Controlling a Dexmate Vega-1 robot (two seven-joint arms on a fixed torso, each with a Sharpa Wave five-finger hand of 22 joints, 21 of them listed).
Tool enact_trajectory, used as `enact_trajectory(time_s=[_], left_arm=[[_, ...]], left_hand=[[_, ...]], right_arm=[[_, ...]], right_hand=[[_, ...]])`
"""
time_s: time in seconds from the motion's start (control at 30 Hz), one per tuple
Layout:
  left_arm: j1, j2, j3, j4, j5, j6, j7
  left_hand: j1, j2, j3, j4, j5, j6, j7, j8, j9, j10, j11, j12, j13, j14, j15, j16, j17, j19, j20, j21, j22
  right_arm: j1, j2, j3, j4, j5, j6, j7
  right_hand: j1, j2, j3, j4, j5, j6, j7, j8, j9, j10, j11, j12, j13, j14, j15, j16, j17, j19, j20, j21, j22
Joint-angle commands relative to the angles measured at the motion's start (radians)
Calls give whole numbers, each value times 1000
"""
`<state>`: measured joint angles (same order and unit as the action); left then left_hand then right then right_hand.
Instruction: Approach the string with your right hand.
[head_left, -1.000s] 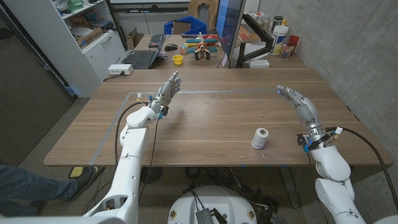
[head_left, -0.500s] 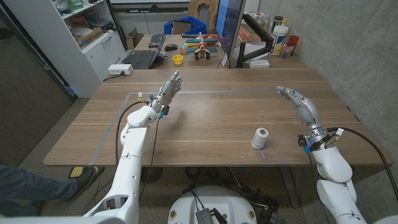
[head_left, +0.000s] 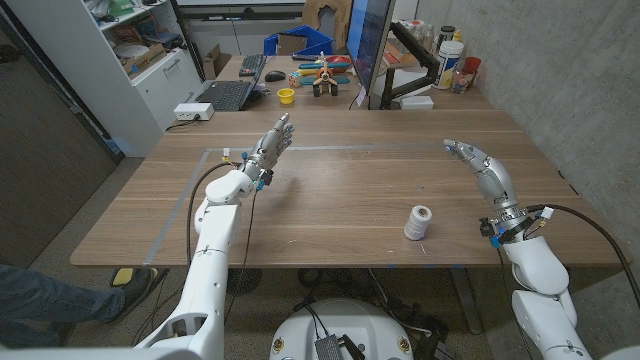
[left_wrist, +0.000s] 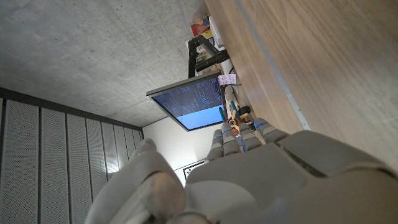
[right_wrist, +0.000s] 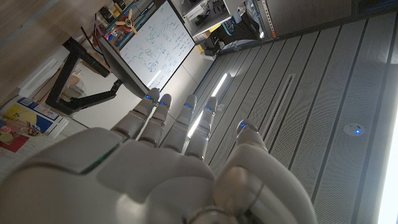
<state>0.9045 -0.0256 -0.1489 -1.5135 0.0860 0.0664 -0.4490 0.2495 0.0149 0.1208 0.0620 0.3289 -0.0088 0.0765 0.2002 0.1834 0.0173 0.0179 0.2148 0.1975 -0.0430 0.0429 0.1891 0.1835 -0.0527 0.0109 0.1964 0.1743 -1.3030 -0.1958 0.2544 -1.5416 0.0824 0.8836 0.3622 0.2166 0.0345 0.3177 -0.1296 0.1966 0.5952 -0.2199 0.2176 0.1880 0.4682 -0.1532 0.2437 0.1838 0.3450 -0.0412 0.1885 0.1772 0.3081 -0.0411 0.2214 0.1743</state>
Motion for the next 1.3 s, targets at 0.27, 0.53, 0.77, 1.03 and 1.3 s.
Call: enact_trajectory(time_s=[0.27, 0.53, 0.77, 1.03, 1.3], left_arm=[[-11, -7, 0, 25, -1, -11, 3], [-12, -7, 1, 22, 0, -11, 2], [-13, -7, 2, 22, -1, -10, 0], [-13, -8, 1, 19, -4, -3, -6], [-11, 0, 9, 10, 18, 0, 4]], left_hand=[[11, 1, -6, 1, -4, 5, 3, 1, 6, -1, -1, -3, 2, -7, 4, 0, 2, -6, 4, 0, 5], [12, 1, -8, 1, -5, 5, 2, 1, 6, 0, -4, -2, 2, -6, 4, 1, 2, -7, 4, 0, 5], [13, 2, -9, 1, -5, 5, 2, 1, 6, -1, 2, -3, 2, -6, 4, 1, 2, -7, 5, 0, 5], [14, 3, -10, 2, -6, 6, 1, 1, 6, -2, 0, -3, 2, -6, 4, 1, 2, -8, 5, 0, 5], [14, 3, -11, 2, -7, 7, -1, 1, 6, 1, -1, -2, 2, -6, 4, 1, 2, -8, 6, 0, 5]], right_arm=[[-7, 7, 13, -16, -46, 39, -19], [-21, 3, 16, -24, -66, 40, -19], [-31, 3, 19, -38, -91, 40, -21], [-41, 9, 28, -54, -133, 59, -33], [-49, 24, 46, -77, -206, 71, -56]], right_hand=[[12, -6, 2, -2, 4, 16, 2, -1, 4, 9, -2, -1, 2, 9, -57, -3, 3, 12, -28, -7, 3], [13, -6, 3, -3, 4, 18, 1, -2, 4, 10, -4, -2, 2, 10, -58, -3, 3, 12, -28, -9, 3], [14, -6, 3, -3, 4, 21, 1, -3, 4, 10, -4, -3, 2, 10, -59, -3, 3, 13, -28, -10, 3], [15, -6, 4, -4, 4, 21, 0, -4, 4, 10, -3, -3, 2, 10, -58, -3, 3, 13, -28, -11, 3], [18, -7, 4, -6, 5, 21, 0, -6, 4, 8, -2, -5, 2, 9, -57, -4, 3, 13, -28, -13, 3]])
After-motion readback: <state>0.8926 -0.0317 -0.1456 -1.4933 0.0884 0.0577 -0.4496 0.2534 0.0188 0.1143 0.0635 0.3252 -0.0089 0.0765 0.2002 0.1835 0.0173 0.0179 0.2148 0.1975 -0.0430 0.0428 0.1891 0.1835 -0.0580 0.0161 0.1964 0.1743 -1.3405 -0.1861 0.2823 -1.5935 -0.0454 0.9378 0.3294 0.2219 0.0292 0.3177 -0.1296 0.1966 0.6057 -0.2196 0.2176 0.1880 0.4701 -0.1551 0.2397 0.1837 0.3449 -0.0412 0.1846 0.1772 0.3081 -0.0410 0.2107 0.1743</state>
